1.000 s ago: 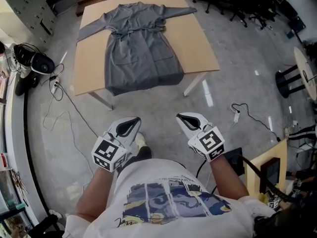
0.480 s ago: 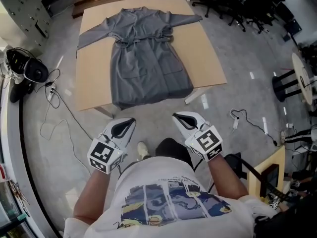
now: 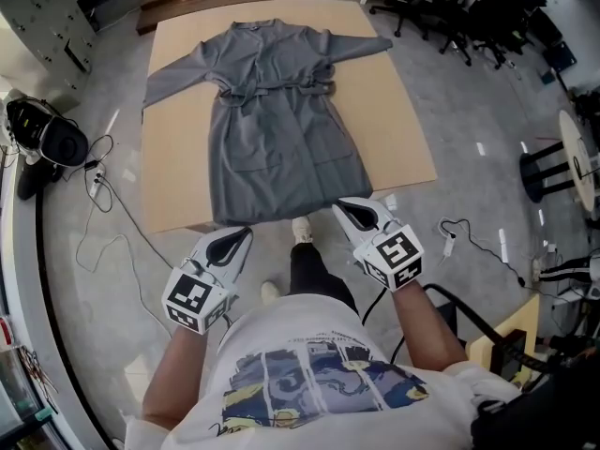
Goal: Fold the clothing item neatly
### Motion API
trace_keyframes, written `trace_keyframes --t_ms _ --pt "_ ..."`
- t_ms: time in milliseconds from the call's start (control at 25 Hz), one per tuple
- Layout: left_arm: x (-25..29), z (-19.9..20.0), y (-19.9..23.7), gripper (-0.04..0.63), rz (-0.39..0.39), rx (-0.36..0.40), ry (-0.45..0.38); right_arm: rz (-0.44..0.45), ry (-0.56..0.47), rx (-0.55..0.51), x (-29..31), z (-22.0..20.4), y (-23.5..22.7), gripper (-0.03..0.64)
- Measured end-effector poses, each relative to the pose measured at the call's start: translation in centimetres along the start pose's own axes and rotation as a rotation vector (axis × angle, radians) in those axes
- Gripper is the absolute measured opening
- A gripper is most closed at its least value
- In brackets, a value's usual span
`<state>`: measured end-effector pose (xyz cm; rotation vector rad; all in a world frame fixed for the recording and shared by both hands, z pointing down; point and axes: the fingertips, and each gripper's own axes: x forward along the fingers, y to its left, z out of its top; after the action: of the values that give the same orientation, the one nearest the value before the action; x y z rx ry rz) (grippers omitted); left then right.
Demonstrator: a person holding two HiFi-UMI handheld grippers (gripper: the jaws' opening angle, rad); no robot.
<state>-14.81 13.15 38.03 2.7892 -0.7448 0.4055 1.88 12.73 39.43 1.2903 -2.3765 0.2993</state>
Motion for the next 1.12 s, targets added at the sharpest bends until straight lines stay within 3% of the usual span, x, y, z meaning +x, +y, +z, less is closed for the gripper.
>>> trace_keyframes --t_ms 480,1120 --pt "11.7 4.9 6.6 0.006 0.005 0.003 0.050 -0.088 -0.005 0.078 8.0 2.3 -19.4 0.009" --pt "29.3 9.6 11.8 0.006 -0.030 -0.007 0.140 -0.210 0.106 0.210 17.3 -2.1 -46.5 0.055"
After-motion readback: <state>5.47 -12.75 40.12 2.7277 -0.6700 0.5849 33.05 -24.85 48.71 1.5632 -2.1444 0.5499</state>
